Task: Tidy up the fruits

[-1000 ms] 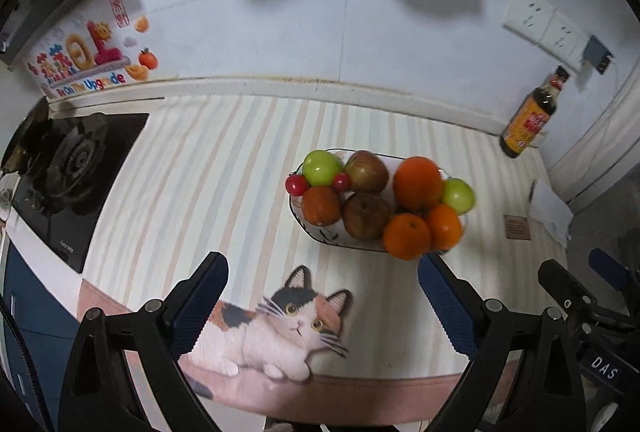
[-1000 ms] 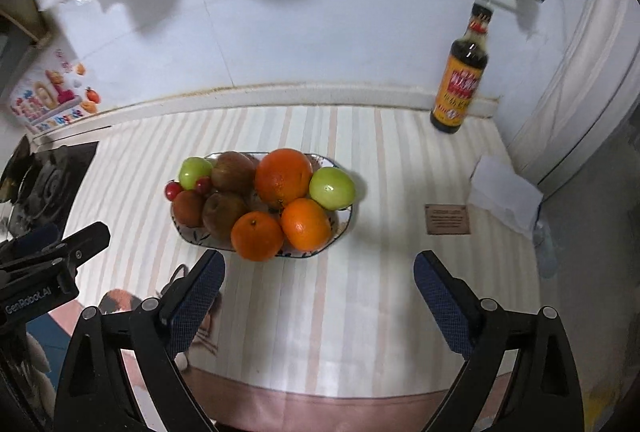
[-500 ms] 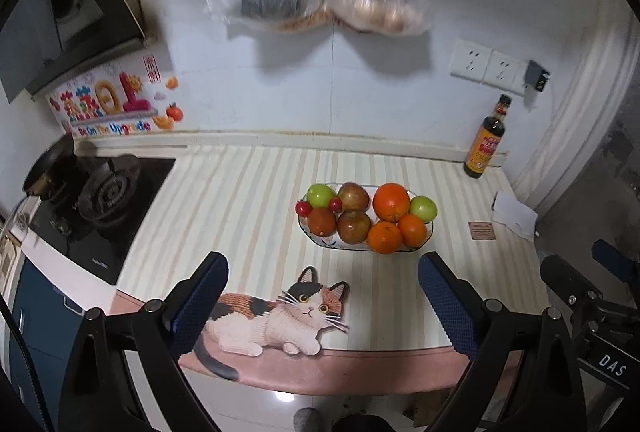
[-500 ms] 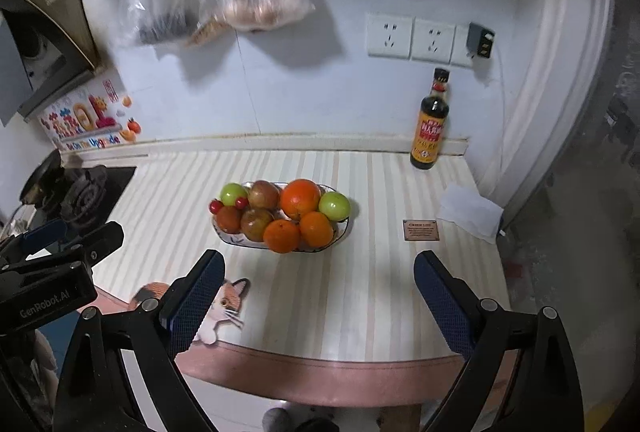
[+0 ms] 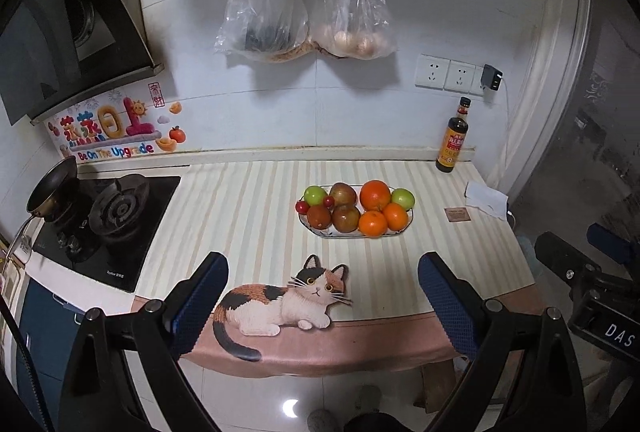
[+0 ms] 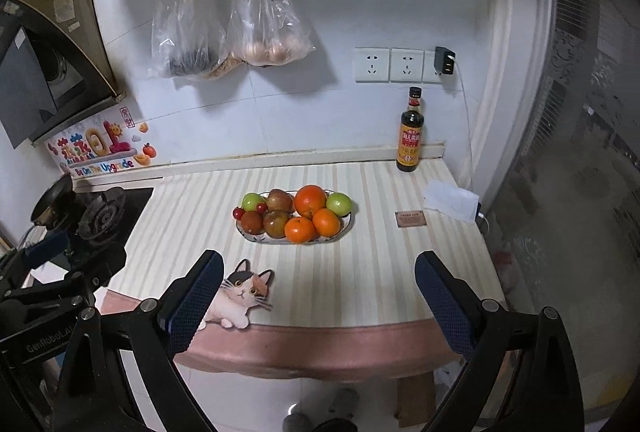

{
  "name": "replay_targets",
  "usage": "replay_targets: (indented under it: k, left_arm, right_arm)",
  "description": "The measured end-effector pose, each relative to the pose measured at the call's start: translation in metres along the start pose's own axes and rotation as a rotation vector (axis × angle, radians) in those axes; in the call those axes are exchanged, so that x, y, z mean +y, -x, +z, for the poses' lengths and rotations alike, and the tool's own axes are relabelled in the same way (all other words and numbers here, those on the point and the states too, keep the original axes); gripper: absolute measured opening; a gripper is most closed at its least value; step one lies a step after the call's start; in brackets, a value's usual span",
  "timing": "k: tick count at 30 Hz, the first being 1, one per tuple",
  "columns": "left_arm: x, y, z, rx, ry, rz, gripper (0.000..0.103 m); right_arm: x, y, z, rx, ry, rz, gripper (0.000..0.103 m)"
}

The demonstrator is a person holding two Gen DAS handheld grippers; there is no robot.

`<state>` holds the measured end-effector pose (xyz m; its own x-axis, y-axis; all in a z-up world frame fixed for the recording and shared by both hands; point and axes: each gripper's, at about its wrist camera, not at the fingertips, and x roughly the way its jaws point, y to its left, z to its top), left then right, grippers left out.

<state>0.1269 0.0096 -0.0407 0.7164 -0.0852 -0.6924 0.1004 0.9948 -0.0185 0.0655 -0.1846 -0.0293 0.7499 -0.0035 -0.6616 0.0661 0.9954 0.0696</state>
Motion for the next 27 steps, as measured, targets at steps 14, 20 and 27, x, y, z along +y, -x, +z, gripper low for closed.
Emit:
replay_targets:
  k: [14, 20, 27]
  left_arm:
    - [0.008, 0.011, -0.001, -0.021, 0.041, 0.036, 0.097]
    - [0.010, -0.014, 0.011, 0.004, 0.070, 0.067, 0.103]
    - [0.013, -0.058, 0.024, 0.060, 0.076, 0.107, 0.103]
  right_arm:
    - [0.009, 0.018, -0.002, -0.018, 0.027, 0.029, 0.099]
    - [0.002, -0.007, 0.012, -0.007, 0.032, 0.020, 0.100]
    - [-0.006, -0.067, 0.034, 0.050, 0.041, 0.026, 0.100]
